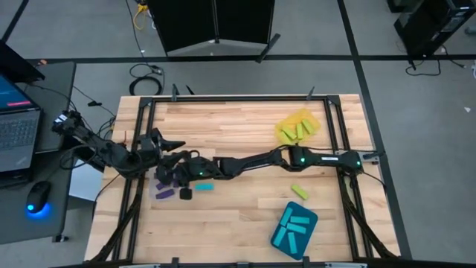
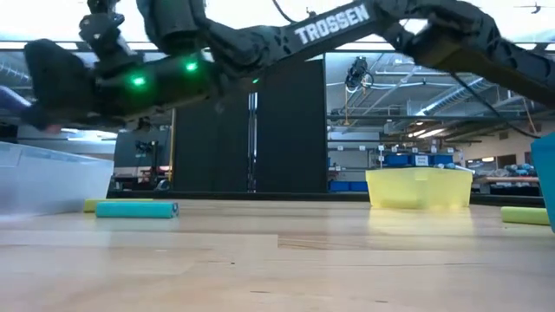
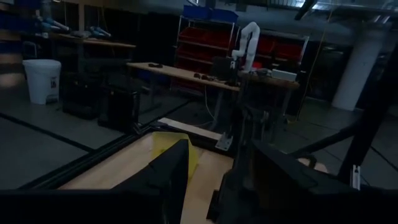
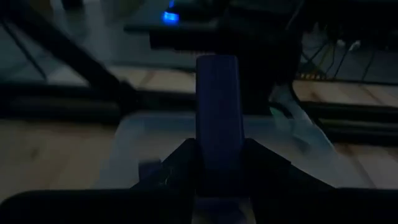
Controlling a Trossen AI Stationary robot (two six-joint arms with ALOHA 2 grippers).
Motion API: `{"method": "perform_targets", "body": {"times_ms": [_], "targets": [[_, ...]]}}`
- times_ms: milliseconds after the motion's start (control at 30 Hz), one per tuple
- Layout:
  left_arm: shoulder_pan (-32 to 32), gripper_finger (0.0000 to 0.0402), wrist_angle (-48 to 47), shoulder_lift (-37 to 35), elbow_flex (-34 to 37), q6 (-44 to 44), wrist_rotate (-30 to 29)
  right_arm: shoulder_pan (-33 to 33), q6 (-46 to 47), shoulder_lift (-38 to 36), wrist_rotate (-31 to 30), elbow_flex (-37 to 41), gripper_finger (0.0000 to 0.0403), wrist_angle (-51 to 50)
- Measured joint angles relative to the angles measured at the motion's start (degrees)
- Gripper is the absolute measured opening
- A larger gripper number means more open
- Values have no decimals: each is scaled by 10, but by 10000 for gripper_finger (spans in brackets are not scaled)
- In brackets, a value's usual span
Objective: Sort blocks
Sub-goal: Put the violet block into the transparent bin, then put the green block into the yellow bin
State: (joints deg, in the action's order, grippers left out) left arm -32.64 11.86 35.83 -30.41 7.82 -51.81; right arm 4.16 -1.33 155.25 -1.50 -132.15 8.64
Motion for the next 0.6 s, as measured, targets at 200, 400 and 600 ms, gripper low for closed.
{"method": "perform_targets", "body": {"times_ms": [200, 400, 600], "targets": [[0, 173, 0, 0, 0, 1, 5, -2, 28, 14, 5, -10, 150, 3], [0, 172, 4, -1, 0, -1, 11, -9, 8, -18, -24, -10, 319, -17], [0, 172, 0, -3, 0, 2, 14, -8, -4, -22, -34, -2, 321, -19]]}}
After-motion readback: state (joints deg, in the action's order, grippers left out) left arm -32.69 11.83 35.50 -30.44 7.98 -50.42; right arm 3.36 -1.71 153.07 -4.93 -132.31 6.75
